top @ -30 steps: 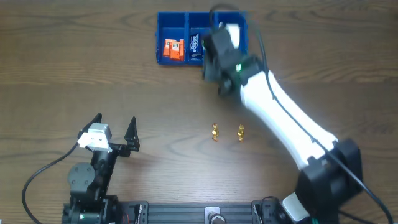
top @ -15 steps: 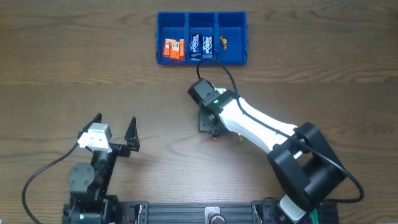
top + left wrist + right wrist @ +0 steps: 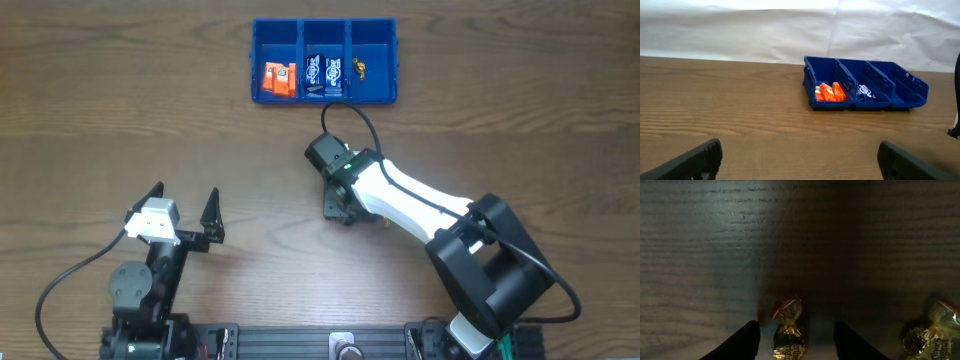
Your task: Sort Candies Into Trays
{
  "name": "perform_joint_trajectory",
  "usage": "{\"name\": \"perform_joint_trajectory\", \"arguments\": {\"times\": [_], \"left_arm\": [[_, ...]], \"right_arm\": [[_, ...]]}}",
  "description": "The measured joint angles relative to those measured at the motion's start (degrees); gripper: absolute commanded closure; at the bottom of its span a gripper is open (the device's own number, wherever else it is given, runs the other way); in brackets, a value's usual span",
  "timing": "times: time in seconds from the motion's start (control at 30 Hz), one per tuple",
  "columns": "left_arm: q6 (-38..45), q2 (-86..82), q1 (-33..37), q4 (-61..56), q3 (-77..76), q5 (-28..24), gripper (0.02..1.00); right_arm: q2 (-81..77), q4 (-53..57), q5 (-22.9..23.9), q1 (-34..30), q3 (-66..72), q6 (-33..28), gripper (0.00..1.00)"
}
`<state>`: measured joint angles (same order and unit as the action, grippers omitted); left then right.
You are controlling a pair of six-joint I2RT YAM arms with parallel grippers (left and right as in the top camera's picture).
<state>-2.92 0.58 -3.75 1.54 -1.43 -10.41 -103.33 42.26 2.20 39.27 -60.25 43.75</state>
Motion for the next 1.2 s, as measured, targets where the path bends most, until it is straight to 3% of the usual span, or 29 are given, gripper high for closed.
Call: {"name": "perform_joint_trajectory", "arguments": {"times": [0.37, 0.73, 0.9, 1.2], "left_arm": [[0.00, 0.00, 0.00, 0.00, 0.00, 0.00, 0.020], [0.02, 0.00, 0.00, 0.02, 0.00, 0.00, 0.020], [0.00, 0.00, 0.00, 0.00, 0.00, 0.00, 0.020], [0.02, 0.00, 0.00, 0.00, 0.00, 0.00, 0.023]], "right_arm": [[-1.09, -0.94, -0.22, 0.87, -0.04, 1.84, 0.884], [-0.46, -0.02, 0.63, 1.55, -0.13, 2.03, 0.906], [6.14, 3.52, 4.96, -0.04, -4.81, -1.16, 0.908], [1.31, 4.28, 10.86, -16.74, -38.62, -15.02, 0.895]]}}
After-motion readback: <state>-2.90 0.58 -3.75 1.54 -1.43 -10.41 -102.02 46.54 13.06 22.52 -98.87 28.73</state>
